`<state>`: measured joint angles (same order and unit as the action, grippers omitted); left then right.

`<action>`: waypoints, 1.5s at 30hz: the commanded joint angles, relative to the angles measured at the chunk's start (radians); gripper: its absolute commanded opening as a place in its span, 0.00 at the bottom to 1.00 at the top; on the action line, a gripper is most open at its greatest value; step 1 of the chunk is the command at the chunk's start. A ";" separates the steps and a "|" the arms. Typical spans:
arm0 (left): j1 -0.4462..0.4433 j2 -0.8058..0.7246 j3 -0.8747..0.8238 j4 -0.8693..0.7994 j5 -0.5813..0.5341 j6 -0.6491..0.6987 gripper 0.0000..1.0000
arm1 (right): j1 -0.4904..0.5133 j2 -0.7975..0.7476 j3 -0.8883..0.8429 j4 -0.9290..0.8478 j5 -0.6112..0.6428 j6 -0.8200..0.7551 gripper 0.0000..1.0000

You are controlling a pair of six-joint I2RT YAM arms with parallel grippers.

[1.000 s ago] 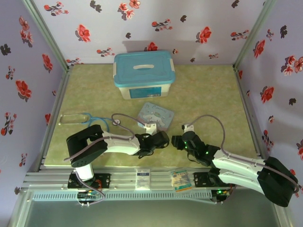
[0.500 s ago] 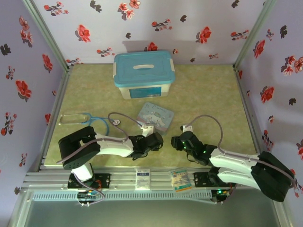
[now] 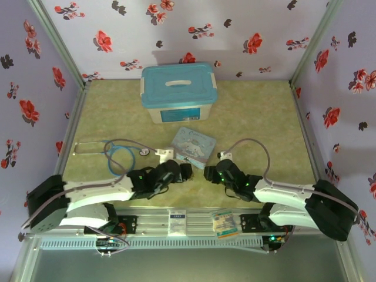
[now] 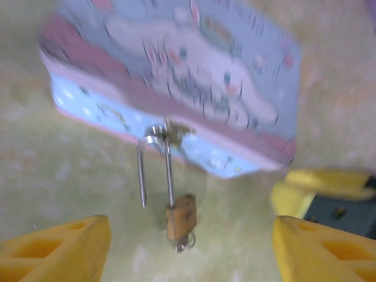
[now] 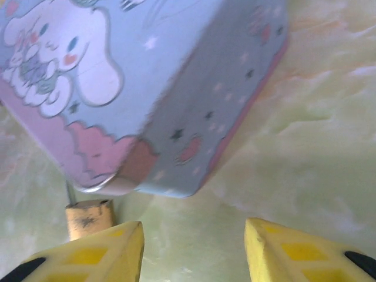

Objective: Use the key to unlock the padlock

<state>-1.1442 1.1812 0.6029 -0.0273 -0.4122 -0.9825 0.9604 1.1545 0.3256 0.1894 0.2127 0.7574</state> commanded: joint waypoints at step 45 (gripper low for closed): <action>0.481 0.365 0.046 0.337 0.459 0.386 0.64 | 0.117 0.450 0.300 -0.002 0.175 0.050 0.46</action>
<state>-0.6621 1.5455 0.6716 0.3225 0.0387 -0.5816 1.0611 1.6203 0.5880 0.3058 0.3233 0.8326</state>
